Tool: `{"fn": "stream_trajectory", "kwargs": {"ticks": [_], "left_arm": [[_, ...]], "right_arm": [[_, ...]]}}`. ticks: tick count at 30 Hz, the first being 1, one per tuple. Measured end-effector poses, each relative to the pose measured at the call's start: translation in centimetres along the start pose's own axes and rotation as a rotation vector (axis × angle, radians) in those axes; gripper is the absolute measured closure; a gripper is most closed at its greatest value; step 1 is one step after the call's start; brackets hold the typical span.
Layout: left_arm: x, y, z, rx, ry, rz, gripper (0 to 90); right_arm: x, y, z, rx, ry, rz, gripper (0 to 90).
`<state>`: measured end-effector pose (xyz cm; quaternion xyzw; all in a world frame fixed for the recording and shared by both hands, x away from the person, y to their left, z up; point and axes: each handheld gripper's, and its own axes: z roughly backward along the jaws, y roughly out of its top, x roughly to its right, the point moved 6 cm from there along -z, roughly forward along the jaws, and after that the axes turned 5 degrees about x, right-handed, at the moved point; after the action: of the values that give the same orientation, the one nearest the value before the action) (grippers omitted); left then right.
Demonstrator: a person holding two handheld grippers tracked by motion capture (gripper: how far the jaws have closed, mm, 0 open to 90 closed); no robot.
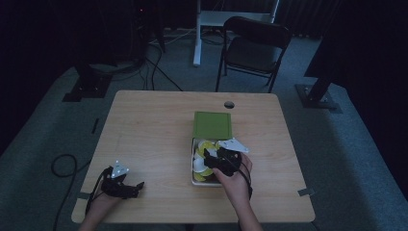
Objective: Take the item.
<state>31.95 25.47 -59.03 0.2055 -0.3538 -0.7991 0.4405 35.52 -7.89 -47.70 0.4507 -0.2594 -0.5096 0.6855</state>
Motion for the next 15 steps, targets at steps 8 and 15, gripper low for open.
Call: {"fn": "stream_trajectory", "kwargs": {"ticks": [8,15], "left_arm": [[-0.01,0.00,0.00,0.000,0.000,-0.002,1.1],[-0.01,0.01,0.00,0.000,0.000,-0.001,1.1]], "right_arm": [[-0.37,-0.81,-0.60,-0.050,0.006,-0.031,37.9],[-0.48,-0.95,-0.84,-0.076,-0.020,-0.010,38.4]]}}
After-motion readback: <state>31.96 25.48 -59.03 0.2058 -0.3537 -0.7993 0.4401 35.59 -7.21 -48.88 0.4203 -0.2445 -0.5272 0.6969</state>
